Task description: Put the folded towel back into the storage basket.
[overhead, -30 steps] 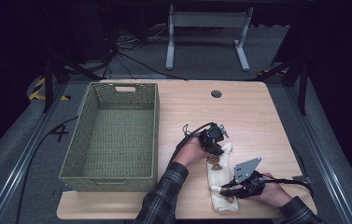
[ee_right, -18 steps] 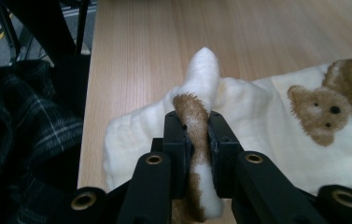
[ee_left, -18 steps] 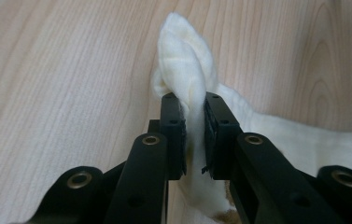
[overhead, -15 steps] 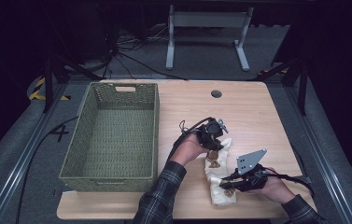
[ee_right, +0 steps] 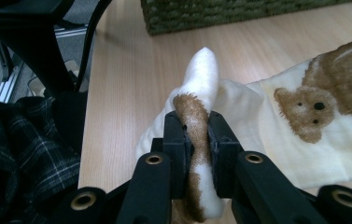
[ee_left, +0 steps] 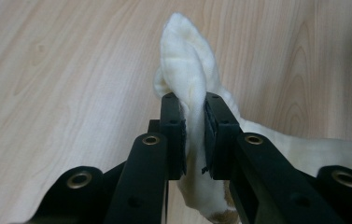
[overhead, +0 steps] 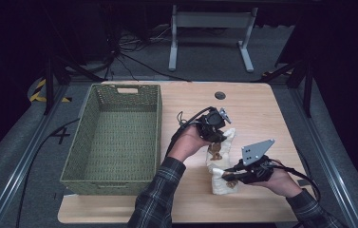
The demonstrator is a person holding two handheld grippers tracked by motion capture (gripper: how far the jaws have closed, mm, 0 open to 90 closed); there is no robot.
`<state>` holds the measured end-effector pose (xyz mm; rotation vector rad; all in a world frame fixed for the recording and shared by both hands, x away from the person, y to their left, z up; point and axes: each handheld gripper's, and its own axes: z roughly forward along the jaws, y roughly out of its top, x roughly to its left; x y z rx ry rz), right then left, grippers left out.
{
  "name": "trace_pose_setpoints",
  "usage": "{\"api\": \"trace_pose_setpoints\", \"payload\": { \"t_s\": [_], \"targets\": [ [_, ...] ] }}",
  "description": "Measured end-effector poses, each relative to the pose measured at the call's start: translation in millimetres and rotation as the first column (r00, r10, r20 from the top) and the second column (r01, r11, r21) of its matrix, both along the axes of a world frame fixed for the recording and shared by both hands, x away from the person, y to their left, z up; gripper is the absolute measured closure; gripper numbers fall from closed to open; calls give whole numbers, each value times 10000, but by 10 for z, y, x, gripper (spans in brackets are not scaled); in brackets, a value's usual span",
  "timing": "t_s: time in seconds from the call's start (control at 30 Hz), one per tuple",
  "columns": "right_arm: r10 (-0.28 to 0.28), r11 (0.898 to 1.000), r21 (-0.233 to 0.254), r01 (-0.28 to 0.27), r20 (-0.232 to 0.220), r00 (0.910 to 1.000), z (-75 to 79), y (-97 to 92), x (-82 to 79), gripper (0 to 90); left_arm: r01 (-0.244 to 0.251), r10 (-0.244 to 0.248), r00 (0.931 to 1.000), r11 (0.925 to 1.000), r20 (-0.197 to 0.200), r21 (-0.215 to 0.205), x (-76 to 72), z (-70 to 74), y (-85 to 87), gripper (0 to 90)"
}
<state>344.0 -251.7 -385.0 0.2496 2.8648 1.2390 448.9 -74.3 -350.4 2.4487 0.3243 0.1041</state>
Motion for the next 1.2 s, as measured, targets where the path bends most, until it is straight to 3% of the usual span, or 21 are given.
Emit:
{"api": "trace_pose_setpoints", "payload": {
  "t_s": [0.33, 0.67, 0.87, 1.03, 1.2],
  "targets": [
    [111, 9999, 61, -111, -1, 9999, 278, 162, 119, 808, -252, 263, 9988, 9993, 411, -287, -17, 399, 170, 802],
    [325, 9991, 277, -331, 218, 9992, 582, 341, 232, 808, -422, 425, 9947, 9991, 933, -52, -31, 745, 356, 803],
    [421, 9981, 440, -435, 304, 9986, 720, 483, 307, 808, -556, 575, 9933, 9982, 1005, -216, 24, 813, 523, 803],
    [493, 9982, 306, -507, 421, 9979, 791, 639, 357, 808, -554, 573, 9923, 9983, 1096, -205, 72, 874, 667, 803],
    [628, 9974, 307, -644, 531, 9966, 878, 874, 407, 808, -747, 789, 9892, 9965, 1237, -382, 84, 943, 944, 803]
  ]
}}
